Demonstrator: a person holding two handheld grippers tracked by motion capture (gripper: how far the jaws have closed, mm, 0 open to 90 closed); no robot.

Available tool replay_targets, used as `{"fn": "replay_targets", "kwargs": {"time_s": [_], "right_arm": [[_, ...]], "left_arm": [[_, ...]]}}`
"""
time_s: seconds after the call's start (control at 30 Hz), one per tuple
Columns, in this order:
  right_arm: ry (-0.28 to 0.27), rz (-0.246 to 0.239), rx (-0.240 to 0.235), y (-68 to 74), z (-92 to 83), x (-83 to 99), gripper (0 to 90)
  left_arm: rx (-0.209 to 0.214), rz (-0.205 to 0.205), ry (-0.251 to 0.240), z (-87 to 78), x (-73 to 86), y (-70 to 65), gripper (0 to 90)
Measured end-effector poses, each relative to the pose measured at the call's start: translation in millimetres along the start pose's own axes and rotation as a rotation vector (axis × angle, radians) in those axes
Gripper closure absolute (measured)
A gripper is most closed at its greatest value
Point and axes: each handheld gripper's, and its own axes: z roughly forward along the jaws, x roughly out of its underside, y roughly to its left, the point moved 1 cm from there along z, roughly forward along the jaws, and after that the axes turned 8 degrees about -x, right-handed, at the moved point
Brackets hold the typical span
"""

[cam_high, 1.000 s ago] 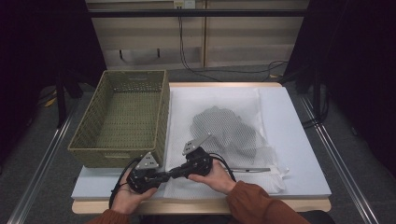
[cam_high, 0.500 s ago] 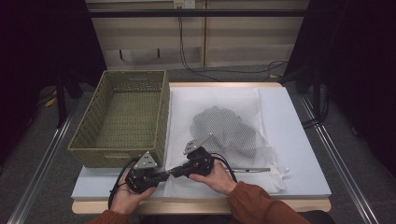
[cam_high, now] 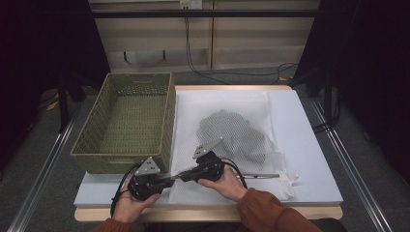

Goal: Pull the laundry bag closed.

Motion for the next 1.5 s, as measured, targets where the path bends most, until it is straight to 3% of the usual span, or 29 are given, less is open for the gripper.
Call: {"fn": "replay_targets", "kwargs": {"time_s": [0.23,0.7,0.77,1.5], "right_arm": [[-0.001,0.005,0.01,-0.9,-1.5,1.4,87.4],[0.017,-0.001,0.019,-0.8,-7.5,5.3,87.4],[-0.003,-0.002,0.006,-1.6,-9.1,6.2,87.4],[0.007,-0.018,0.037,1.1,-14.2,7.9,87.4]], "left_arm": [[-0.019,0.005,-0.018,1.4,-1.3,-1.5,88.2],[0.012,0.004,-0.02,2.7,-1.2,-1.7,88.1],[0.019,0.007,-0.029,1.8,-1.7,-1.4,88.1],[0.027,-0.002,-0.04,0.9,-2.7,-3.8,88.1]]}}
